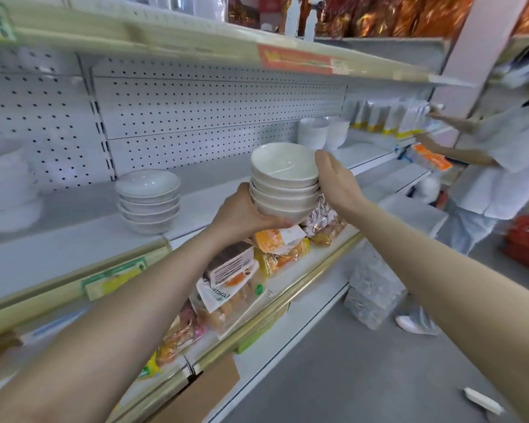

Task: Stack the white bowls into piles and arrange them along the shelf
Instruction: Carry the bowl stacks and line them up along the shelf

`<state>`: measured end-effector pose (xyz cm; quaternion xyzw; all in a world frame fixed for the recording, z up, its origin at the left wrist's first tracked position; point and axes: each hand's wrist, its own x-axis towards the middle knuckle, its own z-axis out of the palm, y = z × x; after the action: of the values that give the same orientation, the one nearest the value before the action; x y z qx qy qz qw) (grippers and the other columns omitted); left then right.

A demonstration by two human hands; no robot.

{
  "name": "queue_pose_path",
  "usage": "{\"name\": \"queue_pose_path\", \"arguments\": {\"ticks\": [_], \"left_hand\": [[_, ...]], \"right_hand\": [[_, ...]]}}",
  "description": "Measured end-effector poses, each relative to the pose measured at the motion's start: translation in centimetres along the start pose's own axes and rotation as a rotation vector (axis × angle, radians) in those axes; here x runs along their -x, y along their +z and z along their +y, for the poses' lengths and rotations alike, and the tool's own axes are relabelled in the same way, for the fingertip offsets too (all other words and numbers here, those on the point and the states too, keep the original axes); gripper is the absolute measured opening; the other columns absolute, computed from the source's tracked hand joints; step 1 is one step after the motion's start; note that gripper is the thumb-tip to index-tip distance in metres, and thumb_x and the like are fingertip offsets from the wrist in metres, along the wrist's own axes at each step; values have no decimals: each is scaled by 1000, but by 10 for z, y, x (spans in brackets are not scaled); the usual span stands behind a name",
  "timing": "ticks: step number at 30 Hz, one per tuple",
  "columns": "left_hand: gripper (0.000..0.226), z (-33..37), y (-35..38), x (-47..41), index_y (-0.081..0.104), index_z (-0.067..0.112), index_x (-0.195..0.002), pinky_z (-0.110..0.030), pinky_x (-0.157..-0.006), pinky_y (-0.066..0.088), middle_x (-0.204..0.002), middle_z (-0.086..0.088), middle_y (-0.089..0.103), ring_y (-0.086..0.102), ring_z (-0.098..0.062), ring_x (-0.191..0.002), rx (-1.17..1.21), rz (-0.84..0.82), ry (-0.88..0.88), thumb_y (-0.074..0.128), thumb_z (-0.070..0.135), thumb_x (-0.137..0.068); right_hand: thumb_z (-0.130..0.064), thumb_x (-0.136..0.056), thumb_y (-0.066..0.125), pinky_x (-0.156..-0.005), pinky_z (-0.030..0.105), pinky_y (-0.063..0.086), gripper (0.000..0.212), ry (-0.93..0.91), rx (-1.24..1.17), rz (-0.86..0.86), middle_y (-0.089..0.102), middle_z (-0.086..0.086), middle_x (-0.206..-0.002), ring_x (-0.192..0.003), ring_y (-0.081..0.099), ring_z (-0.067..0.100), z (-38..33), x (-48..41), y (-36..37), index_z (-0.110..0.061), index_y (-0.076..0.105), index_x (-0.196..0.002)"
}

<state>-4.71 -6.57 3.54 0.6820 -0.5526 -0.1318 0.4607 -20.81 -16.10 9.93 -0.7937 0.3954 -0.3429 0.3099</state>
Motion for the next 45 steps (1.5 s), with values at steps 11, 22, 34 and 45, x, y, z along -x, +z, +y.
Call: {"name": "queue_pose_path", "arguments": {"ticks": [11, 22, 34, 45], "left_hand": [[74, -21, 86, -156, 61, 38, -110, -37, -84, 57, -102, 17, 71, 66, 0, -93, 14, -49, -11, 85, 62, -45], [83, -70, 110, -293, 58, 33, -115, -33, -85, 56, -109, 17, 68, 64, -3, -96, -26, 21, -144, 89, 61, -43], [90, -112, 132, -386, 54, 29, -118, -28, -78, 52, -110, 13, 65, 63, -10, -96, -176, 169, -402, 86, 61, -40], [101, -135, 151, -445, 52, 38, -125, -33, -96, 52, -118, 20, 65, 61, 0, -110, -138, 220, -409, 85, 74, -37]], "right_hand": [[-51, -99, 17, -97, 45, 40, 54, 19, -2, -9, 57, 7, -125, -114, 50, 29, 92, -148, -24, -21, 53, -126], [-52, -95, 17, -97, 48, 42, 54, -13, -15, -135, 59, 9, -120, -111, 52, 31, 137, -304, 1, -23, 53, -123], [-46, -103, 20, -101, 40, 37, 51, -83, -127, -314, 57, 8, -131, -122, 49, 28, 184, -436, 45, -20, 51, -135], [-37, -103, 27, -98, 42, 41, 39, -108, -178, -415, 61, 14, -113, -110, 55, 32, 211, -522, 63, -14, 55, -115]]}}
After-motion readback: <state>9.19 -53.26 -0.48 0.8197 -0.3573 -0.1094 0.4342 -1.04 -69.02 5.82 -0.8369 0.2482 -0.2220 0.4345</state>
